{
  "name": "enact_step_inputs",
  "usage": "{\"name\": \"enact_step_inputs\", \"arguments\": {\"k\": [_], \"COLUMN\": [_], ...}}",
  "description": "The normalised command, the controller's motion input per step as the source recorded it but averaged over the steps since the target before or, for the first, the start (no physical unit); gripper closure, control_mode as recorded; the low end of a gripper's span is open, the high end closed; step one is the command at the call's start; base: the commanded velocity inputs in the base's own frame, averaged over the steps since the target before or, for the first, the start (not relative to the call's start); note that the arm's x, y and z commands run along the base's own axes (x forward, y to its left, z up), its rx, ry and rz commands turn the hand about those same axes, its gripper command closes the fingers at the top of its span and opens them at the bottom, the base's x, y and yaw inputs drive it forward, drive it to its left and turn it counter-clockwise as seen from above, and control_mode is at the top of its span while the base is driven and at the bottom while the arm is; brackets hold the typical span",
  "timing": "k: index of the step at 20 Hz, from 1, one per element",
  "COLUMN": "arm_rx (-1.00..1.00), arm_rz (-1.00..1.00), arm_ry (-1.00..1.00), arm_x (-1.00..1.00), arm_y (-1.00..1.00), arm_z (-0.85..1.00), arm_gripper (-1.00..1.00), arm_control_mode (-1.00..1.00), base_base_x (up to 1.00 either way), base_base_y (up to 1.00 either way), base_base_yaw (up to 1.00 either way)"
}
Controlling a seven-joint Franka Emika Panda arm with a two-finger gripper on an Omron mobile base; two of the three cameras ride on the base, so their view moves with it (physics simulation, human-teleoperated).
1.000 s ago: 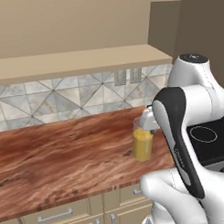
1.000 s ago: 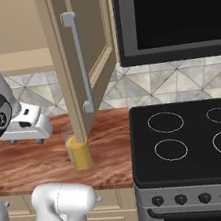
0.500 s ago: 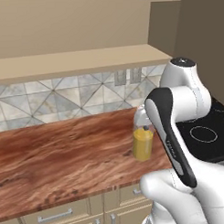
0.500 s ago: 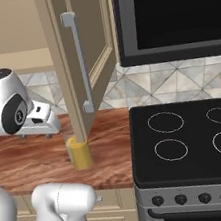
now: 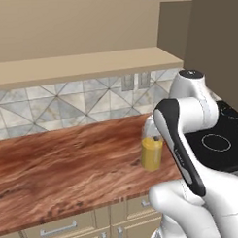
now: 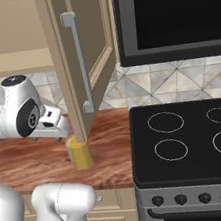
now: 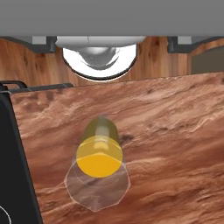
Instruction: There is a tray on the dining counter. Grab the cup, mug, and pitcher and place them on the tray. The pitcher may be placed next to the tray if it cannot fit the tray.
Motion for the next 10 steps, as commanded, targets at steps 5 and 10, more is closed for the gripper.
{"name": "enact_step_inputs", "arguments": {"k": [5,10], "arm_rx": [0.00,0.00], "arm_rz": [-0.08,-0.05], "arm_ry": [0.00,0.00], "arm_x": [0.11,0.23], "arm_y": [-0.06,0.00], "arm_z": [-0.45,-0.32], "arm_gripper": [-1.00,-1.00], "arm_control_mode": [-1.00,-1.00], "base_base_x": [0.00,0.00], "base_base_y": [0.00,0.00], "base_base_yaw": [0.00,0.00]}}
